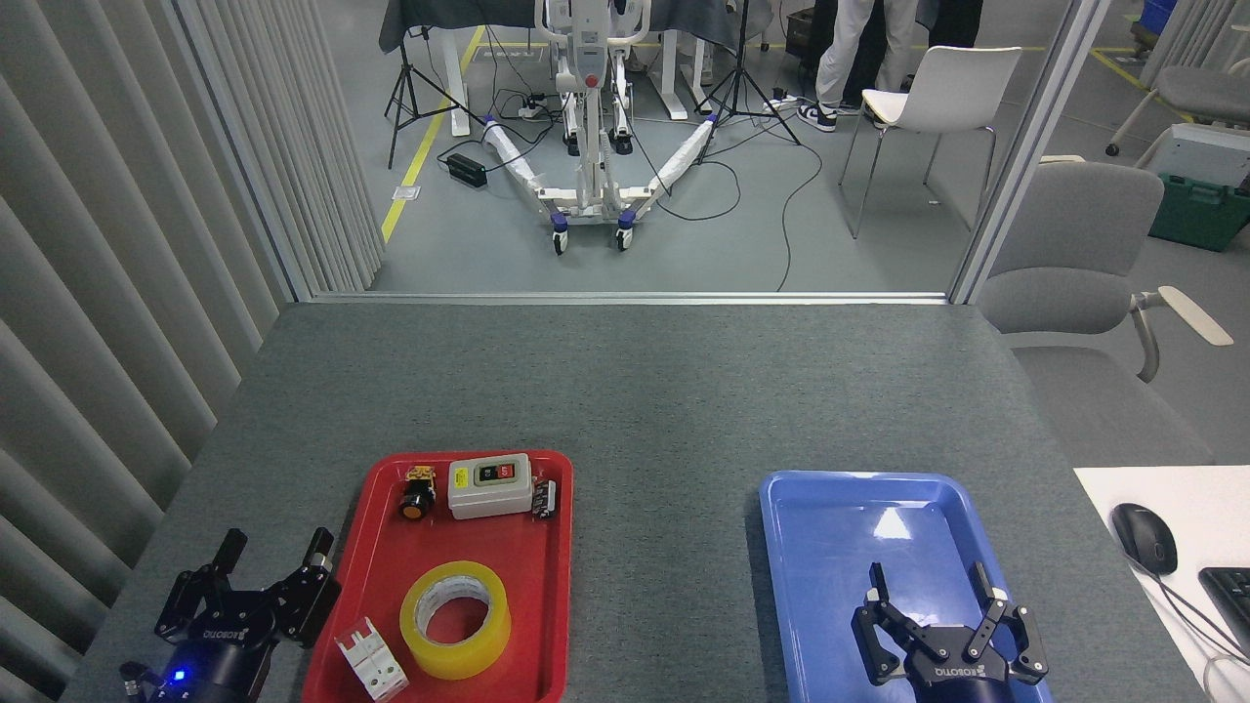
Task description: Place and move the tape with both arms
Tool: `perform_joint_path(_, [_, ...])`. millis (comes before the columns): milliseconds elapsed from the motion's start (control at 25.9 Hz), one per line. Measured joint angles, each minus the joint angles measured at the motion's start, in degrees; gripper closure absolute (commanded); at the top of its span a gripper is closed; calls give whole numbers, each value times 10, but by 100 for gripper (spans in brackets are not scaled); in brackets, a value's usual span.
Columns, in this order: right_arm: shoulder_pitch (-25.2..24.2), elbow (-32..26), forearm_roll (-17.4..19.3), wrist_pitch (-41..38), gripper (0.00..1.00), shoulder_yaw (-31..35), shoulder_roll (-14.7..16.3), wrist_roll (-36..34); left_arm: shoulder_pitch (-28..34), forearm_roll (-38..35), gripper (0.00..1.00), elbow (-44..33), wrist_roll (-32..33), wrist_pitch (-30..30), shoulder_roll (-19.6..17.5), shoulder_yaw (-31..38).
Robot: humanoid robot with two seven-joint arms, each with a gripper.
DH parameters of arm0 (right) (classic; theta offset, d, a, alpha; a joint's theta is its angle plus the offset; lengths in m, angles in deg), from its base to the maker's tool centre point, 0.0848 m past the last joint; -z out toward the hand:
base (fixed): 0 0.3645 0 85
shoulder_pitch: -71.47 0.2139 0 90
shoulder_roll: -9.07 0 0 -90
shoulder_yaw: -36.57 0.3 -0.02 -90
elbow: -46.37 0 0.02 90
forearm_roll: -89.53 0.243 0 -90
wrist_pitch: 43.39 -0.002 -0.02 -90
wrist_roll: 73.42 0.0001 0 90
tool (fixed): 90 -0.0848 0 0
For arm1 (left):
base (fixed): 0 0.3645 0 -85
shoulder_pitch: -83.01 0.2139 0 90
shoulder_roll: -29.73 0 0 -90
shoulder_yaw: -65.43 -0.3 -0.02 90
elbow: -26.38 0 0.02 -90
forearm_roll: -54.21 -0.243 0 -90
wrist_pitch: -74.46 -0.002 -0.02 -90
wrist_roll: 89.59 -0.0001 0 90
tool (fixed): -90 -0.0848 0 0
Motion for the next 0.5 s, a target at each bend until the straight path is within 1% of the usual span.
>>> perform_joint_path(503, [0,0,1,-3,0,0,-1,-3,-5,2,0,-6,7,-1,-5,-7])
